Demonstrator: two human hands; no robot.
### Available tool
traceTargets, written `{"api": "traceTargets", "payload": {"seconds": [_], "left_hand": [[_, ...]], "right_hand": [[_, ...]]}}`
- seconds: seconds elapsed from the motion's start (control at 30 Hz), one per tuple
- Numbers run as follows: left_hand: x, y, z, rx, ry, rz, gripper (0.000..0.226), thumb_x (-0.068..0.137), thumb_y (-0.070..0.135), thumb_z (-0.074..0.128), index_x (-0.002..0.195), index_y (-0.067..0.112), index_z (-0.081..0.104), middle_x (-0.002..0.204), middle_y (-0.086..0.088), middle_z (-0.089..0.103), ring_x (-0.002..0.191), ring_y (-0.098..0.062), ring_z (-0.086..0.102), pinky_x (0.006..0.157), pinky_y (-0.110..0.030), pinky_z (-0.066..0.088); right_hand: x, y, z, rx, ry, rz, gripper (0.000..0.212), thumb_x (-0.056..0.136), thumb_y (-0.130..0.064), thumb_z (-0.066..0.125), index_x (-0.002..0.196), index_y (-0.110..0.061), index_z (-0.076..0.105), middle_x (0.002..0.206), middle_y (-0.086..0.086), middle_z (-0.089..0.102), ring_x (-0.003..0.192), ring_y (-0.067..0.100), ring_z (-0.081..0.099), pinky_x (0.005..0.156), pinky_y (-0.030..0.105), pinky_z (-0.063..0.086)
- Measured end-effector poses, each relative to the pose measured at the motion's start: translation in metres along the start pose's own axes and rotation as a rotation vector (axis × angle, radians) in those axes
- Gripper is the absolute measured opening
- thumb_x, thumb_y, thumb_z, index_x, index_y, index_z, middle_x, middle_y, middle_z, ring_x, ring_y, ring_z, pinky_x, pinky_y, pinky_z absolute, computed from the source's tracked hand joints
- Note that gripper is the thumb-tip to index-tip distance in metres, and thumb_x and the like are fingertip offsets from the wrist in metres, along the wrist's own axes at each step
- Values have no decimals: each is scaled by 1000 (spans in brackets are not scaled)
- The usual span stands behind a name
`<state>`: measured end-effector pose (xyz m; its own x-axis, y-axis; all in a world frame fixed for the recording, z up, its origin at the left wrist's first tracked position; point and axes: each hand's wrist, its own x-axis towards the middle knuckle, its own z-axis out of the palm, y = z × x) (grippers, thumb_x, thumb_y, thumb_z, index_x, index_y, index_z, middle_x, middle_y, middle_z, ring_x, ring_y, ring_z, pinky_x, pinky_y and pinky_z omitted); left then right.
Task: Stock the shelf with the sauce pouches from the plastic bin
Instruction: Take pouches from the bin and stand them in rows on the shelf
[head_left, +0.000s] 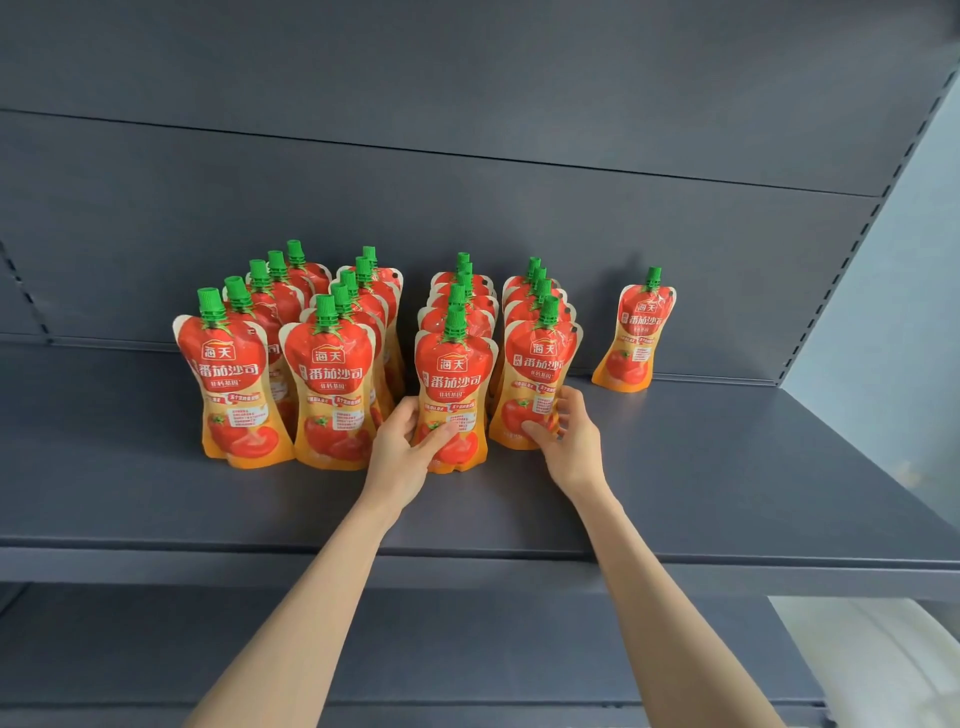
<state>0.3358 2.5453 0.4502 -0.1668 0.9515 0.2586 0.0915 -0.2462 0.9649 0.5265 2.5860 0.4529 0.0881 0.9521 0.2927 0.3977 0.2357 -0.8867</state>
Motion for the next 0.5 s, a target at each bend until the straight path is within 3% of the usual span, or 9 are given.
{"api": "traceTargets", "payload": {"seconds": [0.27,0.43,0.5], "left_hand": [[-3,3,2,69,8,-25,42,85,27,65,122,20,49,120,5,59,107,-10,58,91,-27,49],[-7,4,2,135,14,-55,49,84,31,65,128,21,45,125,4,57,115,-14,55,98,-37,47],[-11,5,2,170,33,-50,53,84,30,65,131,20,43,128,4,54,115,-12,52,96,-32,46]], "right_hand": [[0,-2,-7,-4,-39,21,49,87,-13,65,130,-11,42,124,7,59,112,22,57,87,27,46],[0,1,-6,-80,-47,26,53,87,-22,66,132,-17,40,128,6,56,120,25,52,99,45,47],[-1,3,-6,-150,-27,17,57,85,-26,67,134,-19,39,131,7,53,124,26,46,101,47,45]]}}
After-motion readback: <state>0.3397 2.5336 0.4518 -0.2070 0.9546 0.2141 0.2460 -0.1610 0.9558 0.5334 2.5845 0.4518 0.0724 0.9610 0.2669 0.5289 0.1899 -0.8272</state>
